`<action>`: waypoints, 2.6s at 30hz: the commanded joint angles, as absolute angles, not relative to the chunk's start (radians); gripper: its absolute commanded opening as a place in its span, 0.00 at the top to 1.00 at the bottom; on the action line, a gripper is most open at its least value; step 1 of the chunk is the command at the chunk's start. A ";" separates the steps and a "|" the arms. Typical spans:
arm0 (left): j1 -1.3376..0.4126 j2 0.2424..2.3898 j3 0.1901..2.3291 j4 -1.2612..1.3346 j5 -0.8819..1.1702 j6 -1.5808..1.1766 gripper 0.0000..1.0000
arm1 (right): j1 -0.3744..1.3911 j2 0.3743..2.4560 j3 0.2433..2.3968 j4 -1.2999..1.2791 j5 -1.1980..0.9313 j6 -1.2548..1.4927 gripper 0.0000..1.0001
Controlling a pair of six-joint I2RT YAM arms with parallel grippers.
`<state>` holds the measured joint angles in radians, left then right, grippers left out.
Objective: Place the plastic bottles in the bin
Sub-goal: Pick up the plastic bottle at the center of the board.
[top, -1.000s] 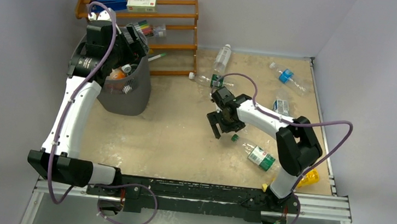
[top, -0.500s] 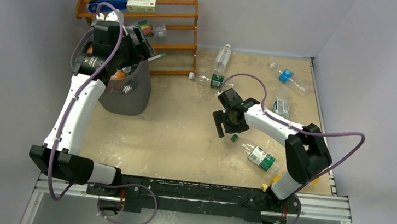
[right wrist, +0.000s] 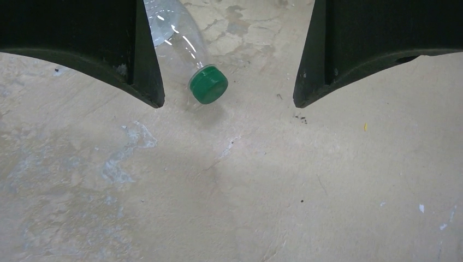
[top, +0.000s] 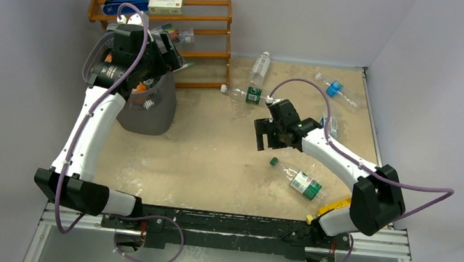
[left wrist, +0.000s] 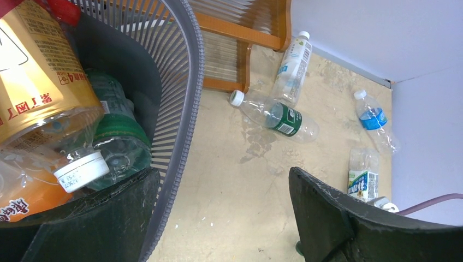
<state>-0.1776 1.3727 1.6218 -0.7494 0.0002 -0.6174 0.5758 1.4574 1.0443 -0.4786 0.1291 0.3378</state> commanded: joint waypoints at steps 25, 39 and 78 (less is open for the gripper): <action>-0.233 1.406 1.690 -0.719 -0.018 -0.610 0.11 | 0.569 1.608 0.977 -0.597 0.130 0.487 0.16; -0.235 1.402 1.674 -0.704 -0.010 -0.602 0.10 | 0.566 1.512 1.048 -0.518 0.093 0.470 0.02; -1.254 1.893 1.650 -0.428 -0.137 0.079 0.09 | 0.565 0.796 1.579 -0.723 0.219 0.719 0.00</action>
<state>-1.2564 1.8683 1.6047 -0.5594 -0.1684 -0.0612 0.5682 0.7853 1.5494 -0.7166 0.2646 0.7132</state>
